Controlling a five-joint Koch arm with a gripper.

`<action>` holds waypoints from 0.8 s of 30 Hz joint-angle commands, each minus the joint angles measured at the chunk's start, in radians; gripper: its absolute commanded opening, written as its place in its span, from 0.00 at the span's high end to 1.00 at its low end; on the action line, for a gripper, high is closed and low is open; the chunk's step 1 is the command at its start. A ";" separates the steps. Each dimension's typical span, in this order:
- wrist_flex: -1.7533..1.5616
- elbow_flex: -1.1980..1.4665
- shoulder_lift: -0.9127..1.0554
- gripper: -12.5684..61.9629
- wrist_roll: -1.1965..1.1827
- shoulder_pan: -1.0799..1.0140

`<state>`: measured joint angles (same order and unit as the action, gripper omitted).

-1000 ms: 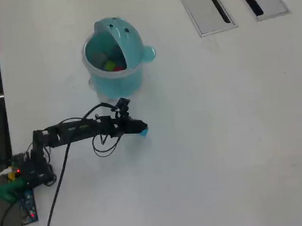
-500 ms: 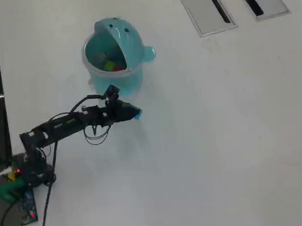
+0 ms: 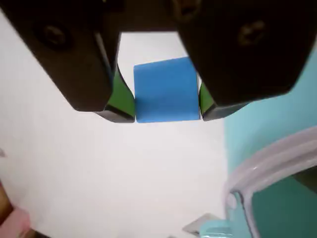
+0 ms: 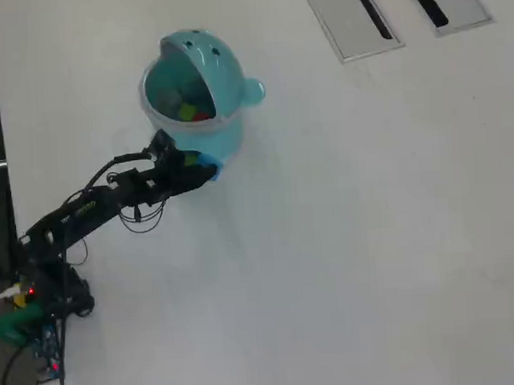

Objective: Grasp RGB lego blocks and put them in the bin one by one.

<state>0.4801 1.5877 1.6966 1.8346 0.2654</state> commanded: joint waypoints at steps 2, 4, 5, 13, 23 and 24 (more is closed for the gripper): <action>0.002 -0.140 0.069 0.82 -0.018 0.035; 0.002 -0.137 0.094 0.82 -0.021 0.063; 0.000 -0.137 0.110 0.82 -0.025 0.067; -0.018 -0.216 0.143 0.82 -0.046 0.166; -0.014 -0.331 0.120 0.82 -0.061 0.344; -0.014 -0.410 0.051 0.82 -0.031 0.394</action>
<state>0.4924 1.2609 1.7288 1.7856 0.6458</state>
